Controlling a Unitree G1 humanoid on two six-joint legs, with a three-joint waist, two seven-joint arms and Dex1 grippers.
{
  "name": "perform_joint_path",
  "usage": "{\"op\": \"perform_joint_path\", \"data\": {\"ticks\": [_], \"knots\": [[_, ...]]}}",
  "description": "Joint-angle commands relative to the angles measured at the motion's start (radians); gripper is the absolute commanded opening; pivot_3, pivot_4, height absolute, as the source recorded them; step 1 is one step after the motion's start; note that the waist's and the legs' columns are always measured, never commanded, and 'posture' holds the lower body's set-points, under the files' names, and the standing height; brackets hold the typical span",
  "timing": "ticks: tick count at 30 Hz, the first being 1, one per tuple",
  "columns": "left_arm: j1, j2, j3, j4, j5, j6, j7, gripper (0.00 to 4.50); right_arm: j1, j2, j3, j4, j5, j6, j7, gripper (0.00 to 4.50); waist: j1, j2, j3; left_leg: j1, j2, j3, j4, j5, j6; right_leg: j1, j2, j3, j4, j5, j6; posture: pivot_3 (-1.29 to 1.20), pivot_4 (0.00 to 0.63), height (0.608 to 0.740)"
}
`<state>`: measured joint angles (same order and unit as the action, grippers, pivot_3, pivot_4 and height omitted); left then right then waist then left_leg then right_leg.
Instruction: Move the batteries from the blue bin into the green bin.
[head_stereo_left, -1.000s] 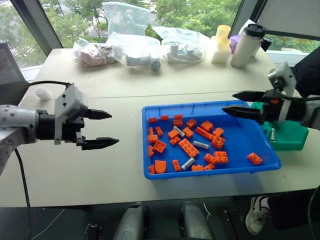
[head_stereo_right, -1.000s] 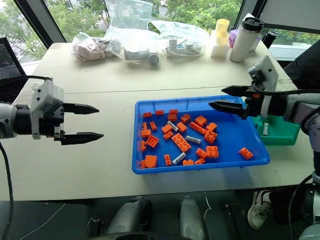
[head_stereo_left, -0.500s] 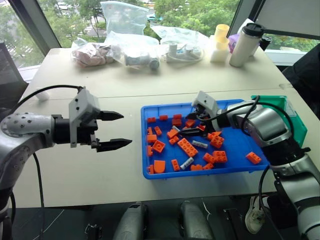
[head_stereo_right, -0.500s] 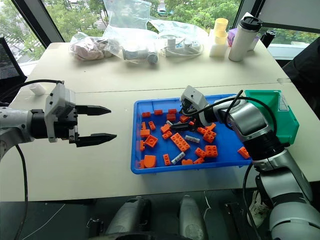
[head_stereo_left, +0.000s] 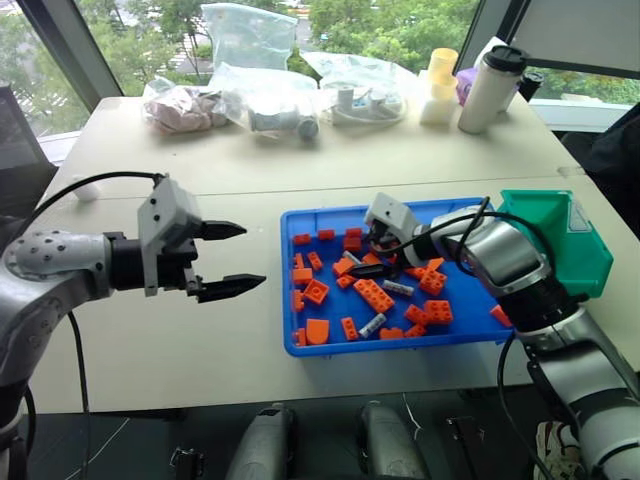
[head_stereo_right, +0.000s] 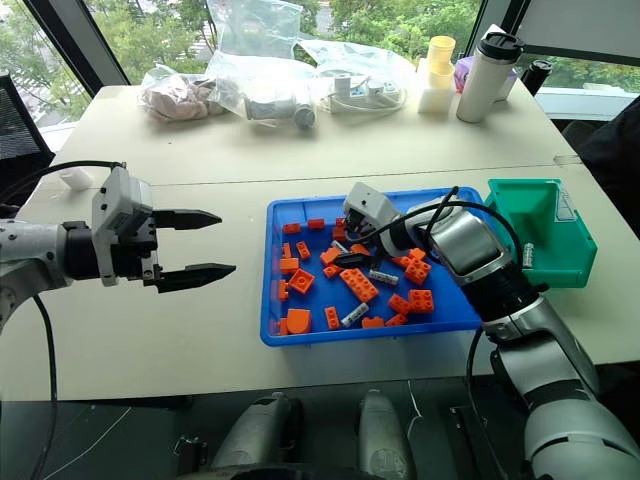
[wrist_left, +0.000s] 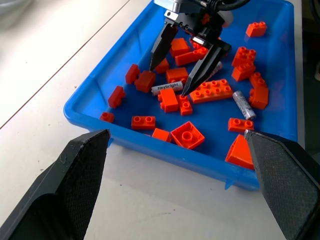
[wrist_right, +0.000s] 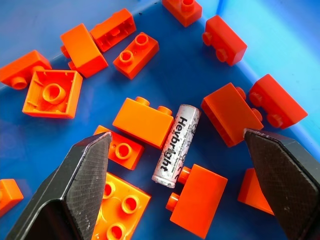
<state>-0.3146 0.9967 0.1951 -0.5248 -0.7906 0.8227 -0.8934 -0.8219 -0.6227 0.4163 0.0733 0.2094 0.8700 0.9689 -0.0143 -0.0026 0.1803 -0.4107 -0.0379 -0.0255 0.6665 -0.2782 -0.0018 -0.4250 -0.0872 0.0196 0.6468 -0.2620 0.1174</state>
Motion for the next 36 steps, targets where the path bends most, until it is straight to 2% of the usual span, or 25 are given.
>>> {"op": "perform_joint_path", "data": {"ticks": [1,4,11,20,23,25,30,34,36], "knots": [[-0.025,-0.009,-0.002,-0.008,0.013,-0.017,0.013,4.5,-0.004,0.015,0.023,-0.005,-0.025,0.029,-0.002,3.55,0.0,0.0,0.0,0.0,0.0,0.0,0.0,0.0,0.0,0.0,0.0,0.0,0.0,0.0,0.0,0.0,0.15,0.74],[-0.029,-0.013,-0.002,-0.006,0.014,-0.016,0.015,4.5,0.0,0.016,0.01,-0.027,-0.026,0.04,0.0,2.06,0.0,-0.001,0.0,0.0,0.0,0.0,0.0,0.0,0.0,0.0,0.0,0.0,0.0,0.0,0.0,0.0,0.15,0.74],[-0.033,-0.028,-0.007,-0.006,0.018,-0.018,0.024,4.5,0.0,0.009,-0.022,-0.045,-0.038,0.017,-0.018,2.06,0.0,0.0,0.0,0.0,0.0,0.0,0.0,0.0,0.0,0.0,0.0,0.0,0.0,0.0,0.0,0.0,0.15,0.74],[-0.053,-0.052,-0.028,0.006,0.034,-0.027,0.031,4.5,0.023,0.021,0.005,-0.044,-0.049,0.03,-0.011,2.06,0.0,-0.001,0.0,0.0,0.0,0.0,0.0,0.0,0.0,0.0,0.0,0.0,0.001,0.0,0.0,0.0,0.15,0.74],[-0.058,-0.059,-0.032,0.007,0.04,-0.027,0.031,4.5,0.016,0.033,0.02,-0.022,-0.067,0.016,-0.016,1.11,0.0,0.0,0.0,0.0,0.0,0.0,0.0,0.0,0.0,0.0,0.0,0.0,0.001,0.0,0.0,0.0,0.15,0.74],[-0.061,-0.062,-0.034,0.008,0.044,-0.027,0.029,4.5,0.008,0.041,0.023,-0.01,-0.077,0.01,-0.018,0.12,-0.001,-0.001,0.0,0.0,0.0,0.0,0.0,0.0,0.0,0.0,0.0,0.0,0.001,0.0,0.0,0.0,0.15,0.74],[-0.061,-0.061,-0.035,0.007,0.046,-0.026,0.022,4.5,-0.003,0.043,0.002,-0.019,-0.087,0.013,-0.028,0.01,-0.001,-0.001,0.0,0.0,0.0,0.0,0.0,0.0,0.0,0.0,0.0,0.0,0.001,0.0,0.0,0.0,0.15,0.74],[-0.074,-0.066,-0.04,0.015,0.048,-0.028,0.019,4.5,0.006,0.011,-0.098,-0.109,-0.049,0.085,-0.056,0.01,0.002,0.0,0.0,0.0,0.0,0.0,0.0,0.0,0.0,0.0,0.0,0.0,0.001,0.0,0.0,0.0,0.15,0.74],[-0.077,-0.074,-0.042,0.015,0.045,-0.031,0.021,4.5,0.021,0.003,-0.187,-0.172,-0.017,0.154,-0.093,0.01,0.003,0.0,0.0,0.0,0.0,0.0,0.0,0.0,0.0,0.0,0.0,0.0,0.001,0.0,0.0,0.0,0.15,0.74]]}}
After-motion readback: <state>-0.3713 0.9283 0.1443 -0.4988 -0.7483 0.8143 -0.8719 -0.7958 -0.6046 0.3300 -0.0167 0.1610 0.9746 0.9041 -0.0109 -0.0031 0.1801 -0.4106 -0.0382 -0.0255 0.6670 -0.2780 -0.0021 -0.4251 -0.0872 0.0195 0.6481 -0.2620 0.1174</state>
